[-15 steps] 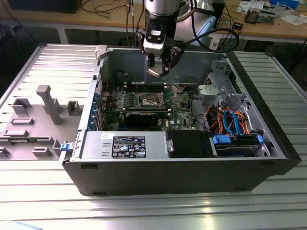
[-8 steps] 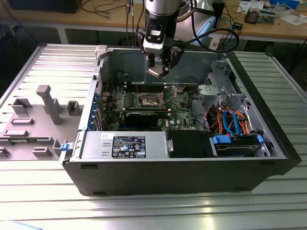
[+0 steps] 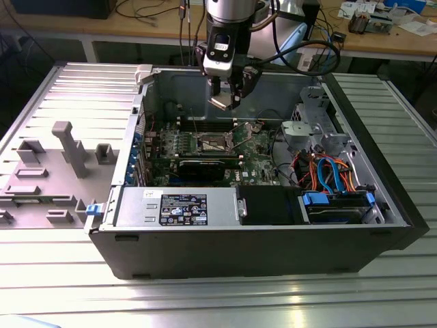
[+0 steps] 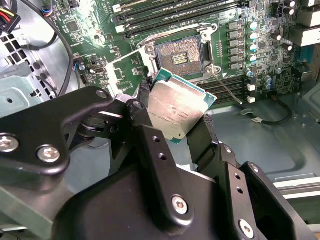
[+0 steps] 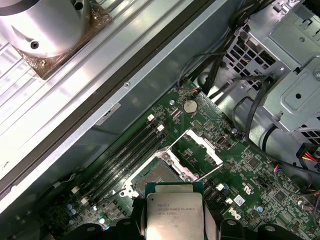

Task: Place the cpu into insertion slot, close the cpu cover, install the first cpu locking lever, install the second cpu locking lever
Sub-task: 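Place the cpu into insertion slot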

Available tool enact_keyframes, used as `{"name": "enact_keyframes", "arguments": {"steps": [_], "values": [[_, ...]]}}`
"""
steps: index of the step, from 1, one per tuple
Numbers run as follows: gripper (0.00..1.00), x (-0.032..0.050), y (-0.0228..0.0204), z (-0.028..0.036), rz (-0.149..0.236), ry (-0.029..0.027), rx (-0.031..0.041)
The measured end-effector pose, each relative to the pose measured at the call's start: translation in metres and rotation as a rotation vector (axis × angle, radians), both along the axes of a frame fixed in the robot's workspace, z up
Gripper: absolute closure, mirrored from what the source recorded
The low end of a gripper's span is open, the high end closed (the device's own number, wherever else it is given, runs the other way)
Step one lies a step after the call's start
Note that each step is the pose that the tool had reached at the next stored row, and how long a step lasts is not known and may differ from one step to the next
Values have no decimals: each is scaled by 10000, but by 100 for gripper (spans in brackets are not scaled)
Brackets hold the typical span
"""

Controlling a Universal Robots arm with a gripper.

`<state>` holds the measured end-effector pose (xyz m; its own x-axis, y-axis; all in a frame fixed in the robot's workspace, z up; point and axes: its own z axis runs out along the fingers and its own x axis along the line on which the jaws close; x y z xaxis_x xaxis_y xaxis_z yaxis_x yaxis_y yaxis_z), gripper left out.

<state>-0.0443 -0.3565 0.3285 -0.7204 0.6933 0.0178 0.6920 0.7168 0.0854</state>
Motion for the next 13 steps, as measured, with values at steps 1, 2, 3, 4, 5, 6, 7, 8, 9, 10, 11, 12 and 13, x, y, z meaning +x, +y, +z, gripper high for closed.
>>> {"name": "enact_keyframes", "arguments": {"steps": [1, 2, 3, 4, 5, 6, 7, 8, 9, 10, 11, 12, 13], "values": [[45, 0, 0, 0, -7, 0, 0], [45, 0, 0, 0, -16, 0, 0], [45, 0, 0, 0, -23, 0, 0], [45, 0, 0, 0, -32, 0, -1], [45, 0, 0, 0, -40, 0, 0], [45, 0, 0, 0, -54, 0, -1], [45, 0, 0, 0, -62, 0, -1], [45, 0, 0, 0, -70, 0, -1], [45, 0, 0, 0, -80, 0, -1], [45, 0, 0, 0, -87, 0, -1], [45, 0, 0, 0, -96, 0, -1], [45, 0, 0, 0, -104, 0, -2], [45, 0, 0, 0, -114, 0, -1]]}}
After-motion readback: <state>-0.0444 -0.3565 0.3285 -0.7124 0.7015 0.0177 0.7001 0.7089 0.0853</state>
